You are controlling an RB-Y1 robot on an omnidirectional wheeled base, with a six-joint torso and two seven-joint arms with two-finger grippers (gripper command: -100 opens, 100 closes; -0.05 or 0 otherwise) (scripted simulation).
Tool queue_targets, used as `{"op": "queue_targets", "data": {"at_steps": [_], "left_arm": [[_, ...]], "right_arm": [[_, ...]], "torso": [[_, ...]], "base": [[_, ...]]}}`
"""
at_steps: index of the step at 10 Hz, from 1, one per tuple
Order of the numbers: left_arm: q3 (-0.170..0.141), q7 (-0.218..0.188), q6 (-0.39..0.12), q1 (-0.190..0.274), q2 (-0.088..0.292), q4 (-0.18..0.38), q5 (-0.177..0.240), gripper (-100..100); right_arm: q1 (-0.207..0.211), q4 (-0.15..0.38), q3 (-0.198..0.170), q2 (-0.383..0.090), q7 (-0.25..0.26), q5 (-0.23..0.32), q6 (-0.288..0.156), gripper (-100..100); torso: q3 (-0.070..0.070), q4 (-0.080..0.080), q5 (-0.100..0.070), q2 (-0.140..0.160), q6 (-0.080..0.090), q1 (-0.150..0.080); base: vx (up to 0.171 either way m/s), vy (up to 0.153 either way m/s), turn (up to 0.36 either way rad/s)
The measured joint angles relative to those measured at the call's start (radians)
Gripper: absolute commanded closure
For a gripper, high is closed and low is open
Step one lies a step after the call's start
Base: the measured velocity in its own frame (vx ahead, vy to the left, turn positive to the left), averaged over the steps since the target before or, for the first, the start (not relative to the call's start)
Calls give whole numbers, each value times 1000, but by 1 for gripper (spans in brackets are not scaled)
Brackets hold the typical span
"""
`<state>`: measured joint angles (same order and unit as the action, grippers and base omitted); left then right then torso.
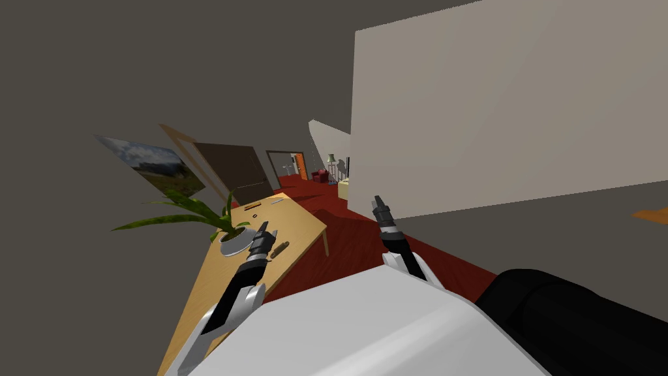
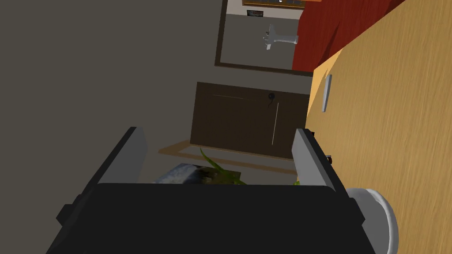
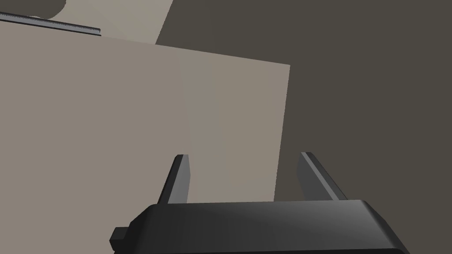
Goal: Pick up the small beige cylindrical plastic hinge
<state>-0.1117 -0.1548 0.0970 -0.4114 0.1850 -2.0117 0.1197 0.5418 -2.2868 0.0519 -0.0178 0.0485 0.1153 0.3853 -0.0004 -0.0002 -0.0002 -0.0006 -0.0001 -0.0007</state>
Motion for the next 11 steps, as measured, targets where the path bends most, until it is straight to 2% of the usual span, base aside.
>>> {"op": "queue_targets", "data": {"at_steps": [3, 6, 7, 10, 11], "left_arm": [[-41, -42, -104, 24, 28, 51, 42, -100], [-50, -54, -130, 45, 26, 127, 53, -100], [-67, -68, -166, 51, 40, 133, 69, -100], [-88, -92, -237, 71, 49, 190, 90, -100], [-101, -100, -267, 99, 53, 223, 97, -100]], "right_arm": [[0, 0, 0, 0, 0, 0, 0, 0], [0, 0, 0, 0, 0, 0, 0, 0], [0, 0, 0, 0, 0, 0, 0, 0], [0, 0, 0, 0, 0, 0, 0, 0], [0, 0, 0, 0, 0, 0, 0, 0]], "torso": [[0, 0, 0, 0, 0, 0], [0, 0, 0, 0, 0, 0], [0, 0, 0, -1, 0, 0], [0, 0, 0, -1, 0, 0], [-1, 0, 0, -1, 0, 1]], "base": [[12, -16, -1], [11, -12, -10], [15, -10, -5], [18, -7, -19], [19, -6, -20]]}}
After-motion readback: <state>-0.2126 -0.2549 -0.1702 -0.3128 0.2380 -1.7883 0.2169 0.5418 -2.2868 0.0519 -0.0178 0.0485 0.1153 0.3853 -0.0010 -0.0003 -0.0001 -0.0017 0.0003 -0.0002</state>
